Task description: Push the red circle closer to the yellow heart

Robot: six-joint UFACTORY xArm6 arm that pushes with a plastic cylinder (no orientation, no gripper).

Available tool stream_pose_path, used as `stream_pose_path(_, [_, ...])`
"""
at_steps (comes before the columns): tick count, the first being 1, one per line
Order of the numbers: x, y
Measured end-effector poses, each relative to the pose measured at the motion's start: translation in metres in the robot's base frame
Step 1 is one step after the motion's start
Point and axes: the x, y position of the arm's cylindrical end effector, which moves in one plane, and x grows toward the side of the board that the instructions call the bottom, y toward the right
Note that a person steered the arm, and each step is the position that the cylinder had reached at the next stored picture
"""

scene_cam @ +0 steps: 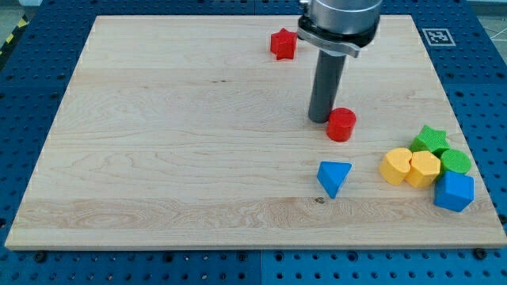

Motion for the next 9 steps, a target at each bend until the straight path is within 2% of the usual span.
stream_pose_path(6, [0.015, 0.038])
stream_pose_path(9, [0.036, 0.011])
